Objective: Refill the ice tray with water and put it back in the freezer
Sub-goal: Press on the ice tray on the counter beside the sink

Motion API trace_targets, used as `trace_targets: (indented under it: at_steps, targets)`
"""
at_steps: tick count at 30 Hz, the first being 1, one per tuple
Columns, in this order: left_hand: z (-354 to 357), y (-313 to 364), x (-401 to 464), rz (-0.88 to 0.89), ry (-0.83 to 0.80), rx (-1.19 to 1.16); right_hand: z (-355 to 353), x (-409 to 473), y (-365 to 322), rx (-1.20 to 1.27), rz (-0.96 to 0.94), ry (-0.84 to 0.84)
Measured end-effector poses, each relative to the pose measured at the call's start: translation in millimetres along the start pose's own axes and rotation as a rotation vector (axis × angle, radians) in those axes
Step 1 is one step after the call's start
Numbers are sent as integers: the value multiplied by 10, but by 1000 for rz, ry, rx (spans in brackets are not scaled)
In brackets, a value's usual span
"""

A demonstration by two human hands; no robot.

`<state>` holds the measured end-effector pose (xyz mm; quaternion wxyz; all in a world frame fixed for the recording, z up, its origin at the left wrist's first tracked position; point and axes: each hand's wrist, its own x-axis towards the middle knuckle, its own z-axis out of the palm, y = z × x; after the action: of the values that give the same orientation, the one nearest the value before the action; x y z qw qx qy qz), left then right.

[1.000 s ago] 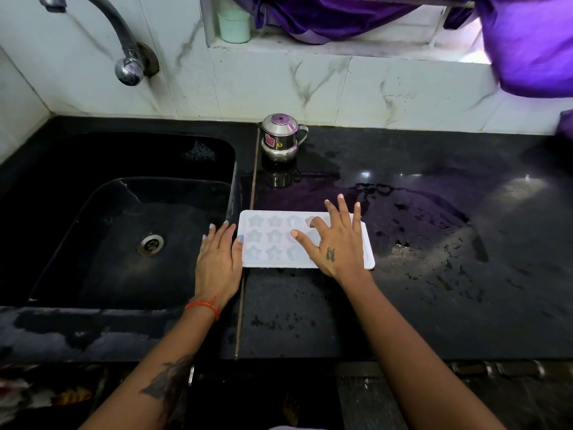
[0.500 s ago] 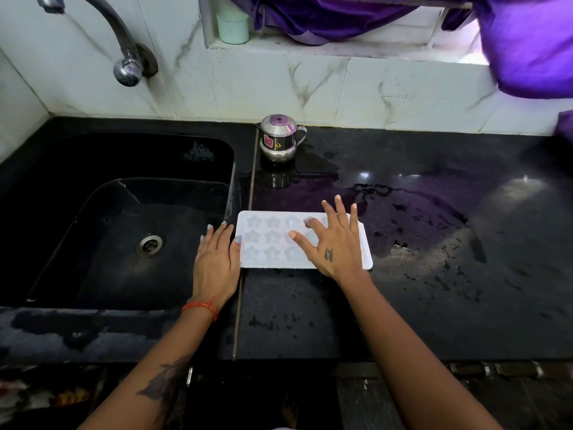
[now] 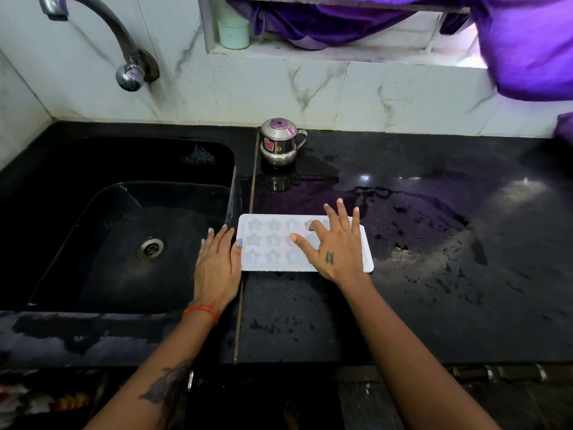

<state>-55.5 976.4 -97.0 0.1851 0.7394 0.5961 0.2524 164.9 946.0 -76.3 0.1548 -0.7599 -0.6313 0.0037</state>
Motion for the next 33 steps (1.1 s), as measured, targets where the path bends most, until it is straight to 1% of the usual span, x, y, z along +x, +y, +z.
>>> trace_targets:
  at_steps: [9, 16, 22, 28, 33]
  targets:
    - [-4, 18, 7, -6, 4, -21, 3, 2, -12, -1, 23, 7]
    - [0, 16, 0, -3, 14, -13, -10, 5, -2, 20, -16, -12]
    - [-2, 16, 6, 2, 10, -14, -25, 14, -5, 116, -34, 72]
    - [2, 16, 16, 0, 9, -16, -119, 120, -205, 150, -91, 183]
    - [6, 3, 15, -5, 6, -15, -9, 131, -296, 101, -97, 105]
